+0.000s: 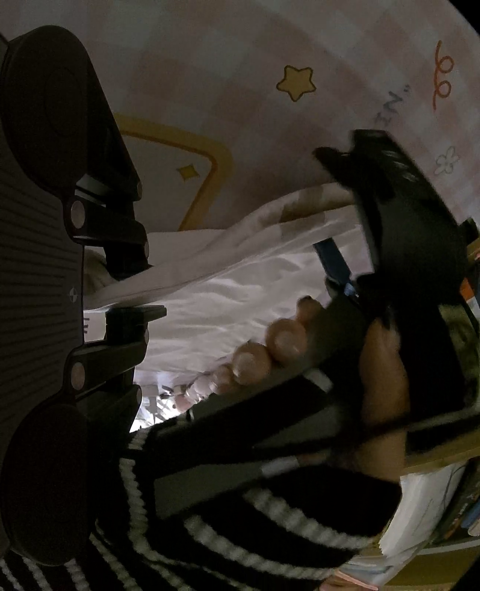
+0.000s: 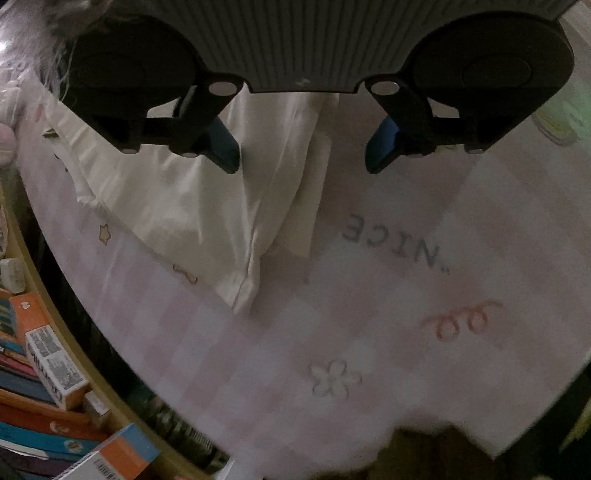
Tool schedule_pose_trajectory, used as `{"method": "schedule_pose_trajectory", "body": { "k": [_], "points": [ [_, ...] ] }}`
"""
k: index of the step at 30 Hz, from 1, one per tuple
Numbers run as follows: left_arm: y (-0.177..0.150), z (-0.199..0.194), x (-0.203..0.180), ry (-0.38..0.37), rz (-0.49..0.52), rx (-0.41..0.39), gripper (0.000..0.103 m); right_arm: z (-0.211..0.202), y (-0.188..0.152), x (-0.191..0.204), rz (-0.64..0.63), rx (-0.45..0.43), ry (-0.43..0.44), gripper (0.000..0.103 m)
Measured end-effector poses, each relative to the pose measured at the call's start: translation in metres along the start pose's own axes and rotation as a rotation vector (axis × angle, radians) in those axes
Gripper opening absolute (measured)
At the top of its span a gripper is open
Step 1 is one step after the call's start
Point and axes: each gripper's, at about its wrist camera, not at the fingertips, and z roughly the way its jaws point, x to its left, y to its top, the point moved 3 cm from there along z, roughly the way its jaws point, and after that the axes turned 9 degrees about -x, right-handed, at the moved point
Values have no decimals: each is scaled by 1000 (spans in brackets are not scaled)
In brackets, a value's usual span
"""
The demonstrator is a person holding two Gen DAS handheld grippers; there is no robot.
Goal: Fold clothes
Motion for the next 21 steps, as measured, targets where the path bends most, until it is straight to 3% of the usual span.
{"method": "schedule_pose_trajectory", "body": {
  "k": [3,7,9,14,21],
  "points": [
    [0,1,-1,0,5,3,11,2,-3,2,-26,8,-31,60],
    [-1,2,-6,1,22,8,11,1,-4,1,-61,10,-75,26],
    [-2,1,-9,4,38,7,11,-2,-4,-1,-69,2,-87,14],
    [-4,-1,-23,-3,109,-2,10,-25,-5,-22,-10,-65,-28,9],
    [-13,-2,-61,-10,327,-24,9,-57,-15,-79,165,-165,69,9]
  ]
}}
